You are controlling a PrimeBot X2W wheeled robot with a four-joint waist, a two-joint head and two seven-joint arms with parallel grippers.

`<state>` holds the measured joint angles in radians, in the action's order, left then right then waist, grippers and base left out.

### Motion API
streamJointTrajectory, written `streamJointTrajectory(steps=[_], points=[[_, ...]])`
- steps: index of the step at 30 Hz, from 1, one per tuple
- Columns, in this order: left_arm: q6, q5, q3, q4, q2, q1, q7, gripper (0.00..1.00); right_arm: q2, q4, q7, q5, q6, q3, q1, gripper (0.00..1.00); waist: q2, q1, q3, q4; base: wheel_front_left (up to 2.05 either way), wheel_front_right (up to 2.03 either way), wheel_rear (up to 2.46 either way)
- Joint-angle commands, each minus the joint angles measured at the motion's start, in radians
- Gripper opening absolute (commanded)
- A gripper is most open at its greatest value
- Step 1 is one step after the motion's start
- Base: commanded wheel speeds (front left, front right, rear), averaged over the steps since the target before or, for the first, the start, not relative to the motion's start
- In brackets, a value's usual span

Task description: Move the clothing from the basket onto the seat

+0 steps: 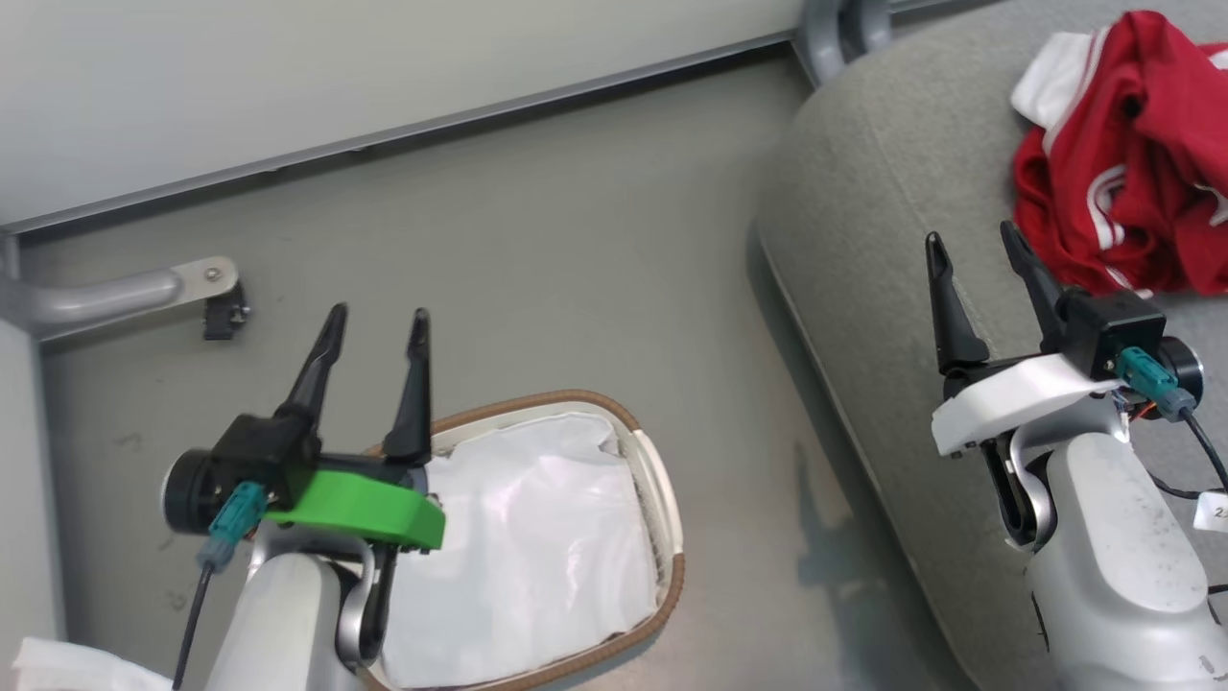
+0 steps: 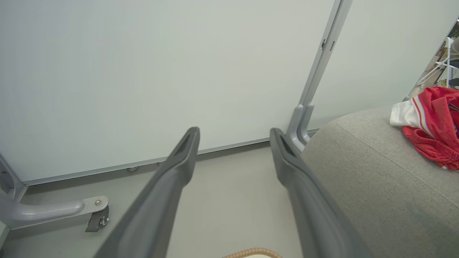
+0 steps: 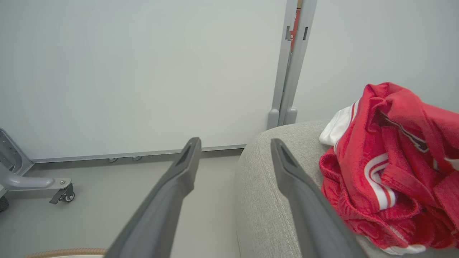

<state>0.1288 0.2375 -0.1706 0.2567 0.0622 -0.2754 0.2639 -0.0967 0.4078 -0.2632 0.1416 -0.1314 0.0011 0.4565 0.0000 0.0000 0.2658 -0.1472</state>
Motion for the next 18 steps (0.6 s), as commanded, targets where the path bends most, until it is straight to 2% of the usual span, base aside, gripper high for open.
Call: streamJointTrajectory(steps=[1,9,18], points=[[0.0,-0.019,0.027,0.005,-0.002,0.029,0.001,1.0,0.001,-0.007,-0.002,0.003,0.001,0.004,-0.019,1.0,0.0,0.0,-0.054,0.072,0.0,0.0,0.0],[-0.011,-0.073,0.169,0.014,-0.01,0.123,0.001,1.0,0.008,-0.001,-0.002,-0.004,0.001,0.03,-0.082,1.0,0.0,0.0,-0.119,0.129,0.0,0.0,0.0],[-0.029,-0.044,0.189,0.068,-0.011,0.2,0.001,1.0,0.016,0.009,-0.002,-0.02,0.001,0.019,-0.169,1.0,0.0,0.0,-0.187,0.173,0.0,0.0,0.0]])
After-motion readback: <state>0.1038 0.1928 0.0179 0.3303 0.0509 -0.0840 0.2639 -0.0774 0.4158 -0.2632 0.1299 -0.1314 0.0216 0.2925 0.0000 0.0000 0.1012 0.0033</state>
